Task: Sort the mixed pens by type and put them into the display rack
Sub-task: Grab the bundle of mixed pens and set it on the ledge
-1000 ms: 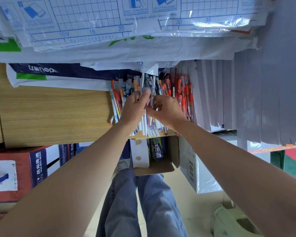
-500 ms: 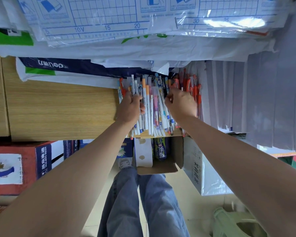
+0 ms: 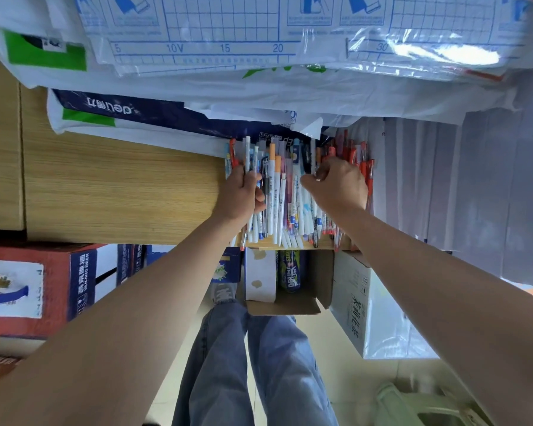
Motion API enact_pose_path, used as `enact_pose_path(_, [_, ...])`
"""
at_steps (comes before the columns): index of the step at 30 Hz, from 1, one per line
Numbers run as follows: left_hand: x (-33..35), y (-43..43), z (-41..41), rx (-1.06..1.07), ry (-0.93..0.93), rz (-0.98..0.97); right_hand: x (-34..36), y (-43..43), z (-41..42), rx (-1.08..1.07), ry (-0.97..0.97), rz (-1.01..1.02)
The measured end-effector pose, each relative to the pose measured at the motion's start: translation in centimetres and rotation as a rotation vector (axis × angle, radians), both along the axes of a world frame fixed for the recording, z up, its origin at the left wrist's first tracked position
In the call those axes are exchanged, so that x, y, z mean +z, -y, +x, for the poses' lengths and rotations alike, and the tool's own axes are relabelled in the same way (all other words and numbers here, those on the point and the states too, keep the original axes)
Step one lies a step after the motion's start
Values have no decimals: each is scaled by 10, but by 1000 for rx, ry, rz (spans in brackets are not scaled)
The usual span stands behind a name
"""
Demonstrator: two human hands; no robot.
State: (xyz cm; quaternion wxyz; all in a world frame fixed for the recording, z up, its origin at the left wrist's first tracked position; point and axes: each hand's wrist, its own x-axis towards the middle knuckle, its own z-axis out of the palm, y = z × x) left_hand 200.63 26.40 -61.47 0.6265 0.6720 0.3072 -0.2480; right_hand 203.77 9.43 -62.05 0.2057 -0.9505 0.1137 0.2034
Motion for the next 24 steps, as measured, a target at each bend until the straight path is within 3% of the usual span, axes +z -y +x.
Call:
enact_pose_path(6, [12, -14, -13, 32, -15, -81, 25, -10, -18, -67, -202, 468])
enact_pose_path(11, [31, -39, -27, 78, 17, -199, 45, -68, -39, 16, -263, 660])
enact_pose_path(18, [48, -131, -43, 156, 64, -66, 68, -170, -53, 115, -222, 646])
enact_pose_path(24, [52, -263, -68, 246, 102, -20, 63, -278, -80, 46, -243, 619])
